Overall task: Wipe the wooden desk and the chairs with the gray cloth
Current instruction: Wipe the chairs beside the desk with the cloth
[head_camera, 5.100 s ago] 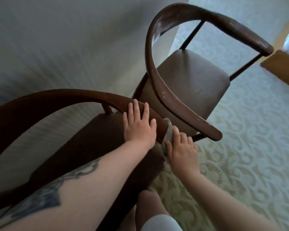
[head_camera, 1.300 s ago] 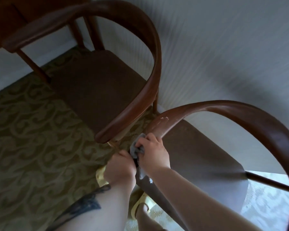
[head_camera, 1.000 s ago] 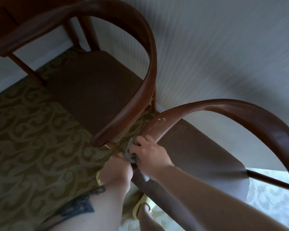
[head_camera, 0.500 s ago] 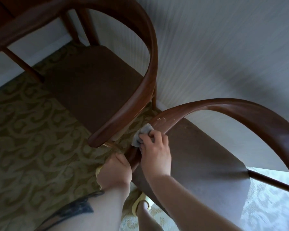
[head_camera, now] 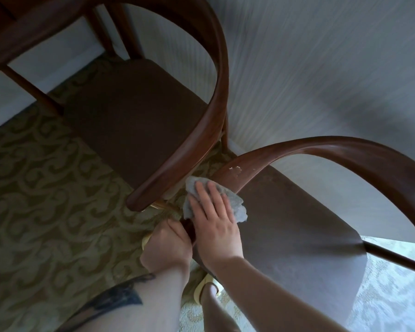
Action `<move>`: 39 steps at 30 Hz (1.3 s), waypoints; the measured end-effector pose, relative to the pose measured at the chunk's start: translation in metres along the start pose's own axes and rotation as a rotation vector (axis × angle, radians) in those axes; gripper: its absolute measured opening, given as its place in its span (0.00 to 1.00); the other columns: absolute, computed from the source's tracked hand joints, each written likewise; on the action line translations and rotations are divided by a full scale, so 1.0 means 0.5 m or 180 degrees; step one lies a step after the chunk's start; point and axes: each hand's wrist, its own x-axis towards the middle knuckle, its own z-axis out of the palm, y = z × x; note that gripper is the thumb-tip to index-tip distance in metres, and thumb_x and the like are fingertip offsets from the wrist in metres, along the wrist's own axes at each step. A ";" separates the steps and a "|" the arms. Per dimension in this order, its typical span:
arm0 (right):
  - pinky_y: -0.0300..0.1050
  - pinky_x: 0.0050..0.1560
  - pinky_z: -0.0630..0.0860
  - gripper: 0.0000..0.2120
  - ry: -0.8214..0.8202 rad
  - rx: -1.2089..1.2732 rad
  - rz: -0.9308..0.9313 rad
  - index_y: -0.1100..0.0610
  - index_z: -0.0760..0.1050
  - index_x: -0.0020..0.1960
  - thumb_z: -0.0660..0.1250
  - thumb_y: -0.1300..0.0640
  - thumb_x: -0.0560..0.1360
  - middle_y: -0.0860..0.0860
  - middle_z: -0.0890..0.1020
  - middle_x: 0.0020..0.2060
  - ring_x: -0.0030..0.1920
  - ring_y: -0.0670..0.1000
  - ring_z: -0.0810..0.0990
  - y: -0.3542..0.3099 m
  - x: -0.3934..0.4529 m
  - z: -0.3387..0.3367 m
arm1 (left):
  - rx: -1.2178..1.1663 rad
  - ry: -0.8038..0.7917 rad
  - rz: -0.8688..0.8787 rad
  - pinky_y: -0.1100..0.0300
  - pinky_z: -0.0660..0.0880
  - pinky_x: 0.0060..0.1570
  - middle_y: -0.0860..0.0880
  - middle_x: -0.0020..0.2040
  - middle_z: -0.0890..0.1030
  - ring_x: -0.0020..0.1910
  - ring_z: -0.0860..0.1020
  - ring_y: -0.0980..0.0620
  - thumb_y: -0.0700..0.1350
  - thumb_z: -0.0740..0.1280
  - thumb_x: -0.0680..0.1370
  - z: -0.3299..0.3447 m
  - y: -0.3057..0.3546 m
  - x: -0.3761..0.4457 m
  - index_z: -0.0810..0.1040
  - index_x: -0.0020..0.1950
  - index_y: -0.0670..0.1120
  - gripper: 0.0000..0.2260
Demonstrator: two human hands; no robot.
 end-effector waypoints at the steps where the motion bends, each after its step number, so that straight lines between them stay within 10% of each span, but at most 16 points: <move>1: 0.55 0.76 0.50 0.26 -0.0110 -0.0072 -0.0383 0.54 0.67 0.73 0.58 0.58 0.75 0.52 0.62 0.75 0.76 0.55 0.55 0.017 0.002 -0.002 | 0.0006 -0.0011 0.0011 0.56 0.63 0.35 0.39 0.35 0.80 0.35 0.78 0.38 0.54 0.43 0.76 -0.001 0.001 -0.001 0.78 0.40 0.40 0.28; 5: 0.55 0.72 0.47 0.39 -0.0221 -0.0424 -0.0731 0.48 0.64 0.74 0.68 0.68 0.67 0.51 0.64 0.75 0.76 0.55 0.56 0.145 0.076 -0.040 | 0.0210 -0.0346 -0.0139 0.55 0.64 0.38 0.40 0.43 0.81 0.44 0.78 0.39 0.49 0.48 0.81 0.000 -0.004 0.007 0.78 0.47 0.41 0.21; 9: 0.53 0.72 0.51 0.28 0.0011 0.0000 -0.0301 0.52 0.72 0.70 0.64 0.67 0.72 0.52 0.68 0.72 0.74 0.57 0.60 0.161 0.103 -0.052 | 0.0337 -0.0292 -0.0040 0.56 0.64 0.36 0.41 0.40 0.80 0.39 0.77 0.40 0.52 0.40 0.76 0.004 -0.006 0.006 0.78 0.44 0.42 0.28; 15: 0.51 0.75 0.56 0.30 -0.0511 0.0046 -0.2129 0.49 0.72 0.70 0.64 0.67 0.70 0.50 0.68 0.73 0.74 0.55 0.62 0.195 0.066 -0.049 | 0.0318 -0.0239 -0.0062 0.56 0.65 0.36 0.41 0.40 0.81 0.40 0.78 0.40 0.53 0.41 0.78 0.009 -0.009 0.005 0.78 0.44 0.41 0.28; 22: 0.61 0.58 0.73 0.26 0.0256 0.0007 0.0215 0.52 0.80 0.60 0.67 0.74 0.67 0.56 0.77 0.63 0.61 0.63 0.72 0.250 0.206 -0.116 | 0.0300 -0.0180 -0.0016 0.58 0.64 0.34 0.43 0.33 0.76 0.33 0.73 0.43 0.53 0.40 0.75 0.011 -0.013 0.006 0.77 0.39 0.41 0.28; 30: 0.53 0.58 0.69 0.29 -0.0217 -0.0041 -0.1284 0.45 0.76 0.65 0.57 0.59 0.67 0.48 0.75 0.65 0.64 0.54 0.65 0.108 0.052 -0.029 | 0.0252 -0.0125 -0.0043 0.56 0.64 0.35 0.39 0.37 0.79 0.36 0.77 0.39 0.52 0.43 0.77 0.011 -0.005 0.007 0.77 0.41 0.40 0.26; 36: 0.59 0.55 0.70 0.23 0.0599 0.0285 0.1287 0.48 0.76 0.65 0.65 0.62 0.71 0.50 0.73 0.66 0.63 0.57 0.65 0.084 0.101 -0.045 | 0.0289 -0.0187 -0.0043 0.57 0.63 0.34 0.45 0.32 0.71 0.32 0.69 0.45 0.51 0.42 0.76 0.004 -0.009 0.005 0.74 0.39 0.42 0.24; 39: 0.54 0.53 0.72 0.17 0.0348 0.0602 0.0358 0.47 0.80 0.58 0.61 0.54 0.72 0.48 0.76 0.62 0.61 0.55 0.68 -0.015 0.034 -0.008 | 0.0190 0.0000 -0.0063 0.56 0.63 0.34 0.39 0.36 0.79 0.34 0.75 0.40 0.52 0.45 0.75 0.009 -0.005 0.003 0.76 0.40 0.40 0.24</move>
